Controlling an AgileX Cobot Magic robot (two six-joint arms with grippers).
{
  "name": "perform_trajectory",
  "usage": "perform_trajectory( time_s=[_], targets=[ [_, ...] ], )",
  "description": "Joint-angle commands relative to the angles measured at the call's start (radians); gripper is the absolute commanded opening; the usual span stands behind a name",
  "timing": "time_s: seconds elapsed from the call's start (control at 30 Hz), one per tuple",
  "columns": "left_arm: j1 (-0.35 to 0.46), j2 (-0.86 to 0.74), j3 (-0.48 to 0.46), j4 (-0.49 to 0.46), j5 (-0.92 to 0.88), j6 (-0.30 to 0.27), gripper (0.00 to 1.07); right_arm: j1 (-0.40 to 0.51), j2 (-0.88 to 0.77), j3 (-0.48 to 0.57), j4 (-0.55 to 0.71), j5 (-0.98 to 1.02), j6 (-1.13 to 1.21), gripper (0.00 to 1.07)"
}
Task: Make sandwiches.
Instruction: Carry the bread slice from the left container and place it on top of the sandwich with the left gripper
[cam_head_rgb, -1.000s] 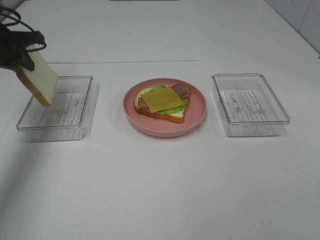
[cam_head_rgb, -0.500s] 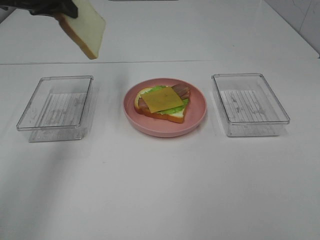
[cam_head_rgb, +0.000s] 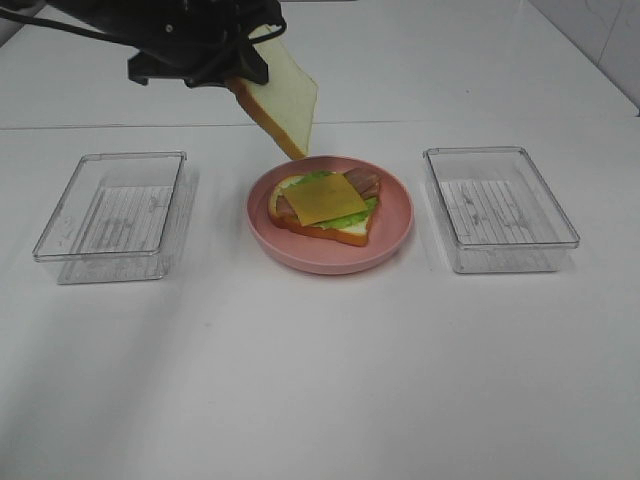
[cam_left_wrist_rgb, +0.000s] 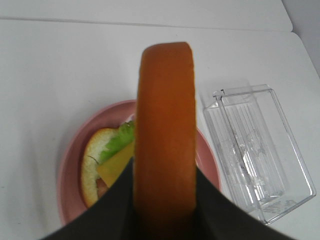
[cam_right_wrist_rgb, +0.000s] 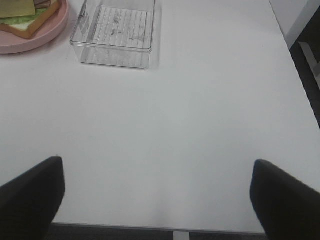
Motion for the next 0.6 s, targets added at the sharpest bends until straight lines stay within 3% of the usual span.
perform_trajectory(
  time_s=[0.03, 0.07, 0.13, 0.17, 0.2, 0.23, 0.27, 0.33, 0.37, 0.4, 0.43, 0.5, 0.6],
  targets=[
    [-0.023, 0.044, -0.006, -0.136, -0.023, 0.058, 0.0, -0.007, -0.036, -0.004, 0.005, 0.002, -0.008, 0.99],
    [-0.023, 0.044, -0.006, -0.136, -0.023, 0.058, 0.0, -0.007, -0.036, -0.004, 0.005, 0.002, -0.008, 0.99],
    [-0.034, 0.088, -0.007, -0.25, -0.024, 0.106, 0.0, -0.007, -0.036, -0.004, 0.005, 0.002, -0.008, 0.99],
    [-0.034, 0.088, -0.007, -0.25, -0.024, 0.106, 0.0, -0.007, -0.036, -0.004, 0.005, 0.002, -0.008, 0.99],
    [-0.041, 0.113, -0.007, -0.334, -0.024, 0.15, 0.0, -0.007, -0.036, -0.004, 0.005, 0.002, -0.008, 0.99],
    [-0.041, 0.113, -0.007, -0.334, -0.024, 0.15, 0.0, -0.007, -0.036, -0.004, 0.005, 0.002, -0.008, 0.99],
    [-0.042, 0.136, -0.007, -0.416, -0.023, 0.204, 0.0, -0.007, -0.035, -0.004, 0.005, 0.002, -0.008, 0.99],
    [-0.045, 0.148, -0.008, -0.449, -0.022, 0.229, 0.0, -0.007, -0.035, -0.004, 0.005, 0.002, -0.008, 0.99],
    [-0.045, 0.173, -0.008, -0.527, -0.018, 0.297, 0.0, -0.007, -0.035, -0.004, 0.007, 0.002, -0.008, 0.99],
    [-0.045, 0.179, -0.008, -0.557, -0.017, 0.331, 0.0, -0.007, -0.035, -0.004, 0.007, 0.002, -0.008, 0.99],
    [-0.045, 0.179, -0.008, -0.557, -0.017, 0.331, 0.0, -0.007, -0.035, -0.004, 0.007, 0.002, -0.008, 0.99],
    [-0.045, 0.209, -0.008, -0.638, -0.017, 0.419, 0.0, -0.007, -0.035, -0.004, 0.008, 0.002, -0.008, 0.99],
    [-0.045, 0.215, -0.008, -0.641, -0.021, 0.423, 0.0, -0.007, -0.035, -0.004, 0.009, 0.002, -0.008, 0.99]
  ],
)
